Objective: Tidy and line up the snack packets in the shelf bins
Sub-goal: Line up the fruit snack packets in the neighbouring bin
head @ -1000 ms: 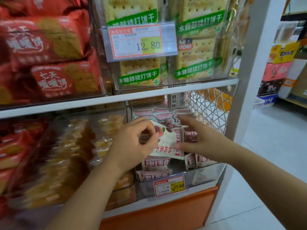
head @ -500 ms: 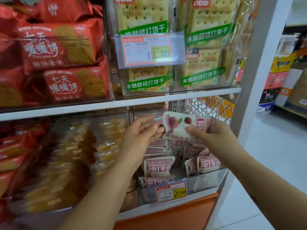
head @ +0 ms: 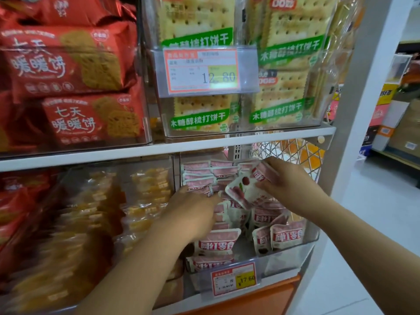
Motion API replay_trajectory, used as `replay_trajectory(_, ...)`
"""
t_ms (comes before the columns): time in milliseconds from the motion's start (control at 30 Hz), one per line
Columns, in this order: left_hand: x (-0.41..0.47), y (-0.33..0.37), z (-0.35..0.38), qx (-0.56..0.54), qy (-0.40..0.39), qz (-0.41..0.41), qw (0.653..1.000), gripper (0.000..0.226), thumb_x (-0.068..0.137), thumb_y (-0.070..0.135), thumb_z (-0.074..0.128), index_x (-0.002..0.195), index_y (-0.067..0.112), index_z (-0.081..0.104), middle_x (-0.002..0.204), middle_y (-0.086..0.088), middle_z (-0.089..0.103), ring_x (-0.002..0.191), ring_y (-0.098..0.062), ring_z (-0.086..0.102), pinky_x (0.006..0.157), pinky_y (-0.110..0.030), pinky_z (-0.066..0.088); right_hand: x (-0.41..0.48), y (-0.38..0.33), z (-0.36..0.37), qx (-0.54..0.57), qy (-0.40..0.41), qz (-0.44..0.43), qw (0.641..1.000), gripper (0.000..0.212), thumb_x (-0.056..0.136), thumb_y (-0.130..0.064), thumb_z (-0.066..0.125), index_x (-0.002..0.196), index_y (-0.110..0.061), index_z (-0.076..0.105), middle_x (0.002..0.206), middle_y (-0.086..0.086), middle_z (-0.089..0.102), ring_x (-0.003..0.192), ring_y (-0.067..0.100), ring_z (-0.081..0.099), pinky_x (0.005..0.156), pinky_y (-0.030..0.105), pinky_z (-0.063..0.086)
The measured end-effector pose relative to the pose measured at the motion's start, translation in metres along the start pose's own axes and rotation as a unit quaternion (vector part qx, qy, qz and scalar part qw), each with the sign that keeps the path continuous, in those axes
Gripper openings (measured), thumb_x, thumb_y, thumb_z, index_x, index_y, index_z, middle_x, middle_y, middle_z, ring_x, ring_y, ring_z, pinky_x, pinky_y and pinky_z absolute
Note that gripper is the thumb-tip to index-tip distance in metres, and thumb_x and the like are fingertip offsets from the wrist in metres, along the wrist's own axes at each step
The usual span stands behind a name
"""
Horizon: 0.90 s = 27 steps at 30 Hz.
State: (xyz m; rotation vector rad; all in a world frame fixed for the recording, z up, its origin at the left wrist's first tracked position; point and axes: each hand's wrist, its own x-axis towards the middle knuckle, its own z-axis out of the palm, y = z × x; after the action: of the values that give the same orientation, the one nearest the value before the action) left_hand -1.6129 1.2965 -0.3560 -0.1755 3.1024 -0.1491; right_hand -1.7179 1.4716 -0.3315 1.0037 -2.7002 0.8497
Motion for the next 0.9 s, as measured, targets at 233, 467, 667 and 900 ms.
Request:
replay_trajectory(233, -0.007, -0.011, 0.006, -0.079, -0.005, -0.021, 0.997, 0.057, 0.098, 0.015, 0.044, 0.144, 0.045, 0.028, 0.127, 0.003, 0.057, 0.084, -0.012, 0.052, 0.058, -0.023, 0.039, 0.03, -0.016, 0.017, -0.175, -0.115, -0.117, 0.971, 0.038, 0.088, -0.029, 0.061, 0.126, -0.026, 0.055, 0.127, 0.001, 0.059, 0.115, 0.024, 0.054, 0.092, 0.036, 0.047)
replay_trajectory(467, -0.016, -0.012, -0.001, -0.078, -0.007, -0.022, 0.997, 0.041, 0.099, 0.023, 0.041, 0.136, 0.042, 0.039, 0.129, 0.007, 0.053, 0.119, -0.013, 0.047, 0.113, -0.042, 0.025, 0.029, -0.004, 0.045, -0.166, -0.211, -0.175, 0.947, 0.029, 0.082, -0.015, 0.063, 0.11, -0.023, 0.066, 0.11, 0.001, 0.065, 0.098, 0.021, 0.061, 0.078, 0.026, 0.046)
replay_trajectory(667, -0.011, -0.018, 0.0, -0.12, -0.024, -0.006, 0.992, 0.029, 0.095, 0.025, 0.044, 0.117, 0.034, 0.06, 0.132, 0.02, 0.05, 0.121, -0.002, 0.044, 0.115, -0.045, 0.023, 0.016, 0.017, 0.042, -0.146, -0.328, -0.151, 0.921, 0.013, 0.09, -0.014, 0.053, 0.079, -0.008, 0.057, 0.087, 0.008, 0.063, 0.079, 0.019, 0.056, 0.073, 0.031, 0.044)
replay_trajectory(900, -0.013, -0.014, -0.005, -0.125, -0.042, -0.011, 0.991, 0.024, 0.093, 0.028, 0.045, 0.106, 0.032, 0.065, 0.122, 0.021, 0.056, 0.115, -0.001, 0.047, 0.116, -0.046, 0.019, 0.011, 0.012, 0.032, -0.071, -0.24, -0.159, 0.955, 0.018, 0.093, -0.014, 0.052, 0.089, -0.017, 0.069, 0.087, 0.002, 0.067, 0.074, 0.013, 0.057, 0.072, 0.028, 0.044)
